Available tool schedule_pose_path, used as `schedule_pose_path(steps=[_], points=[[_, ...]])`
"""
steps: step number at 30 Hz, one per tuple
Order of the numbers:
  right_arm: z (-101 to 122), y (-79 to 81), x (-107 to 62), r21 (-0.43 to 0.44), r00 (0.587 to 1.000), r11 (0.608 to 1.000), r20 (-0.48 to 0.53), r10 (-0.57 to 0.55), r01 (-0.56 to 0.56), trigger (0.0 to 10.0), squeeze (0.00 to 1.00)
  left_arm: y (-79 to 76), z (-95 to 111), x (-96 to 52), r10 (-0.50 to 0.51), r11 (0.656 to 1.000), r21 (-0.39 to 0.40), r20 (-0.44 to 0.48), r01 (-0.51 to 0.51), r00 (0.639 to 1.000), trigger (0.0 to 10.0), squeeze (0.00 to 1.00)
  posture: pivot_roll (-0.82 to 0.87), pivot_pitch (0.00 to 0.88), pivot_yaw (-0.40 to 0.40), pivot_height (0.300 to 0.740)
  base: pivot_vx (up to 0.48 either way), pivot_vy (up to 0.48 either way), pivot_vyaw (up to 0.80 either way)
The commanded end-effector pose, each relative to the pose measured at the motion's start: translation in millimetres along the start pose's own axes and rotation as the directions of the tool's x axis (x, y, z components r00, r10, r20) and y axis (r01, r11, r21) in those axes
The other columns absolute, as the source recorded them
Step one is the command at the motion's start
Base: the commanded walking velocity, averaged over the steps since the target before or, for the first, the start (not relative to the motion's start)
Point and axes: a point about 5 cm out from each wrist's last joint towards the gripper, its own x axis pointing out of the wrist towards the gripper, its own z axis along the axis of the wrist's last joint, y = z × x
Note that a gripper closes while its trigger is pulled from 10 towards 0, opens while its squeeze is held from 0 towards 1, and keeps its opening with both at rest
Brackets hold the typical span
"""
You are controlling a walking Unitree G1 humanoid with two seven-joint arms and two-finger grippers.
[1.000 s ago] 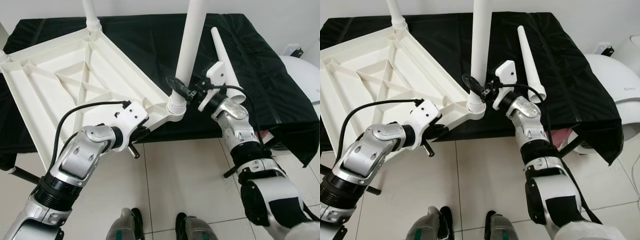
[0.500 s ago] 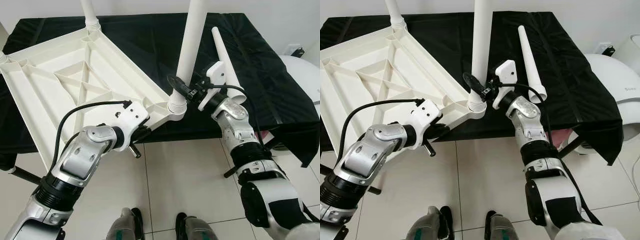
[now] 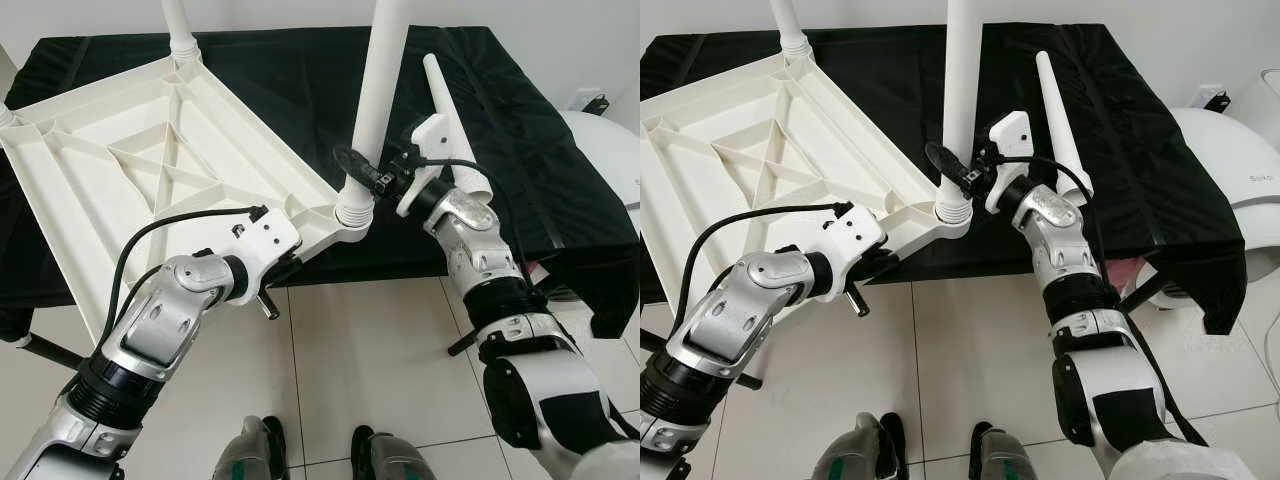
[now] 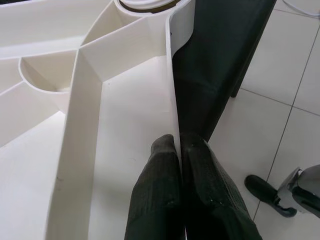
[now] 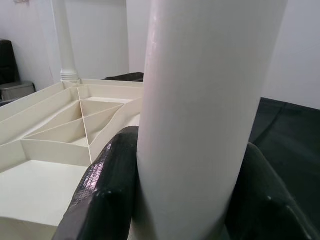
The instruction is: Building children table
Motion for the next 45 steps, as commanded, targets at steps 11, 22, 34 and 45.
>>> schedule_pose_path(steps=[11,22,34,45], points=[[-23.8,-12.9,-29.6,0.092,0.989,0.996,-0.147,0.015,-0.001,10.0,0.0,6.8,-9.1,-8.9,0.094,0.995,0.049,-0.052,-0.091,0.994,10.0,0.0,-0.06,0.19,-0.008,0.74,0.0,0.0,0.0],[-19.3,-16.4,-38.8,0.08,0.986,0.996,-0.161,0.049,-0.036,10.0,0.0,6.8,-7.8,-7.7,0.092,0.994,0.056,-0.044,-0.089,0.995,10.0,0.0,-0.07,0.186,-0.007,0.74,0.0,0.0,0.0],[-17.9,-14.2,-31.4,0.043,0.977,0.996,-0.195,0.086,-0.079,10.0,0.0,3.4,-5.3,-5.5,0.081,0.995,0.057,-0.034,-0.079,0.996,10.0,0.0,-0.07,0.181,-0.004,0.74,0.0,0.0,0.0],[-14.3,-6.7,-16.4,0.004,0.974,0.993,-0.194,0.115,-0.116,10.0,0.0,3.3,-4.6,-5.9,0.082,0.995,0.054,-0.032,-0.08,0.996,10.0,0.0,-0.07,0.188,-0.009,0.74,0.0,0.0,0.0]])
